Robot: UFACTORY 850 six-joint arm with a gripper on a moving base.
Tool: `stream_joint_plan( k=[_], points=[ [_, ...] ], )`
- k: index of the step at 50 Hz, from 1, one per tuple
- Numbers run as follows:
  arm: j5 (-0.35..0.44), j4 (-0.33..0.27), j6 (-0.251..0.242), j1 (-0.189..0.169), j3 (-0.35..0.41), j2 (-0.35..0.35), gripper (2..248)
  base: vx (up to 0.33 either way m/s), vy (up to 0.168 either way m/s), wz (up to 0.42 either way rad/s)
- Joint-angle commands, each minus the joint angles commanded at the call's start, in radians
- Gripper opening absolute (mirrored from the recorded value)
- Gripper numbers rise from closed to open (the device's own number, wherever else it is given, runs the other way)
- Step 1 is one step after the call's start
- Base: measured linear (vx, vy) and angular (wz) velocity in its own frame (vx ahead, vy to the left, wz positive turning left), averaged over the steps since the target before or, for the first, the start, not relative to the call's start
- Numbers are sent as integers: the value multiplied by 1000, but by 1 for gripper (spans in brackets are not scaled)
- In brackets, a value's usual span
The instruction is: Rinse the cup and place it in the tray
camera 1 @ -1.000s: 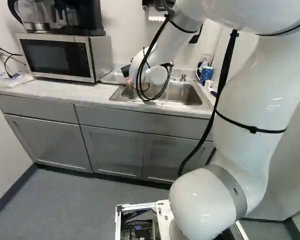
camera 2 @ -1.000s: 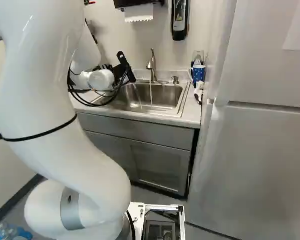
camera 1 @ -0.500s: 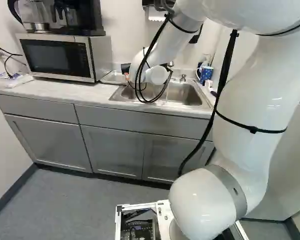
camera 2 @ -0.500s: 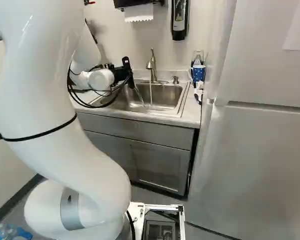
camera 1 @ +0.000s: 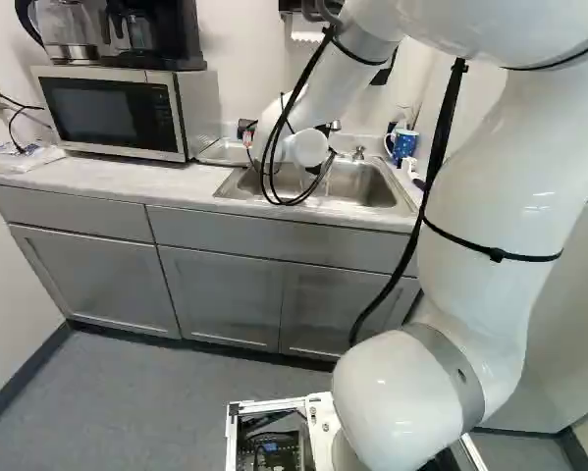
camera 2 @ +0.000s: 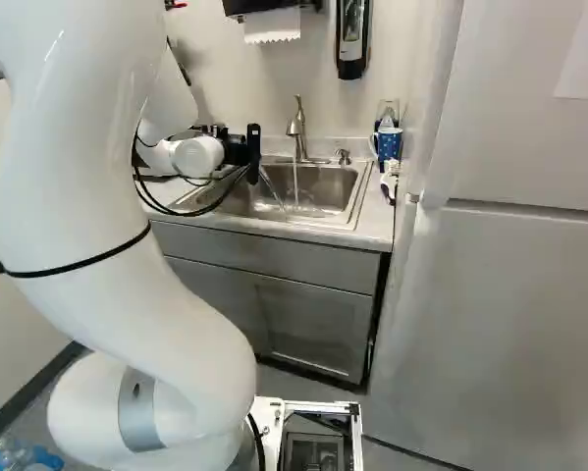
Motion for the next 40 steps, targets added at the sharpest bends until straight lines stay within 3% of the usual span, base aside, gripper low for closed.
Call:
stream_joint_plan(
  k=[40],
  points=[
    [0,0,410,0,0,0,124,0,0,0]
  ],
)
